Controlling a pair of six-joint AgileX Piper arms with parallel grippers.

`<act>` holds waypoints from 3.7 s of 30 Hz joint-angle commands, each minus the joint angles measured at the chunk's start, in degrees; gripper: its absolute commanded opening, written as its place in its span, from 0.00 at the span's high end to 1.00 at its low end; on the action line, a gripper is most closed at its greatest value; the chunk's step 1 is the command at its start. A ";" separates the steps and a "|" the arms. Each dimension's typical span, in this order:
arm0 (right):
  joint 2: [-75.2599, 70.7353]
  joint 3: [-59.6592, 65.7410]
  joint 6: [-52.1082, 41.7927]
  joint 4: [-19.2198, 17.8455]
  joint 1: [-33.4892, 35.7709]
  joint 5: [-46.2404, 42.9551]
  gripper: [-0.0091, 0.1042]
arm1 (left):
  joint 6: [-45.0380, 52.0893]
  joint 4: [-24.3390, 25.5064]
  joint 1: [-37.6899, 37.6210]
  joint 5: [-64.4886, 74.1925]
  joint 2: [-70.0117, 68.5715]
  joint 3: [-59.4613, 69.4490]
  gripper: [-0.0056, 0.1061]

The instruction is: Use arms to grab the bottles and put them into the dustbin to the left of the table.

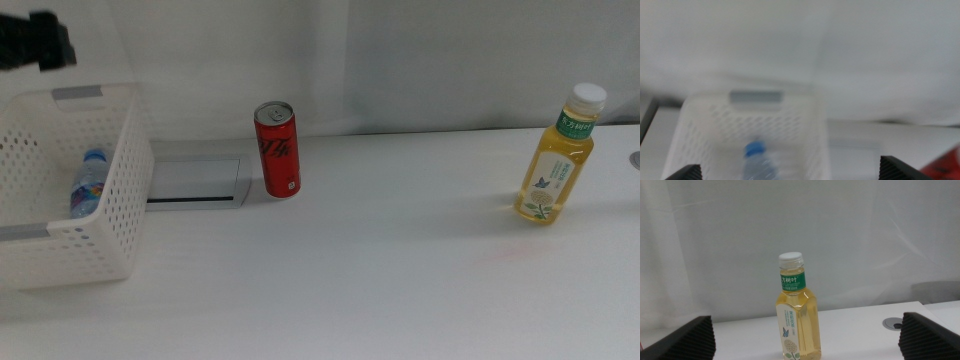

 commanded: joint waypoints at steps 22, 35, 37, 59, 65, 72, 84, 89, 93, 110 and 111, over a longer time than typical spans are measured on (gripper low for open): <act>-0.09 2.33 -0.15 -0.04 -0.41 0.12 0.01 | 1.19 -0.34 -28.55 -62.95 -33.43 62.39 0.12; -0.09 2.33 -0.15 -0.04 -0.41 0.12 0.01 | -2.58 -0.24 -33.05 -88.83 -12.63 70.30 0.12; -0.09 2.33 -0.15 -0.04 -0.41 0.12 0.01 | -2.76 -0.24 -33.05 -94.04 -8.13 70.16 0.12; -0.09 2.33 -0.15 -0.04 -0.41 0.01 0.01 | -7.22 -0.34 -33.05 -98.43 24.18 41.92 0.12; -0.09 2.33 -0.15 -0.04 -0.41 0.12 0.01 | -7.22 -1.44 -32.94 -97.79 31.21 34.36 0.12; -0.09 2.33 -0.15 -0.04 -0.41 0.12 0.01 | -8.05 -8.47 -32.94 -97.56 36.57 27.81 0.12; -0.09 2.33 -0.15 -0.04 -0.41 0.12 0.01 | -7.91 -7.93 -32.14 -92.02 41.38 18.73 0.12; -0.09 2.33 -0.15 -0.04 -0.41 0.01 0.01 | -8.04 -8.04 -31.85 -85.96 42.03 16.05 0.12; -0.09 2.33 -0.15 -0.04 -0.41 0.01 0.01 | -5.07 -8.04 -31.85 -84.19 42.03 14.85 0.28; -0.09 2.33 -0.15 -0.04 -0.41 0.01 0.01 | -0.50 -8.04 -31.76 -75.06 35.42 13.80 0.98; -0.09 2.33 -0.15 -0.04 -0.41 0.01 0.01 | -0.10 -8.04 -31.76 -73.82 33.90 13.80 0.98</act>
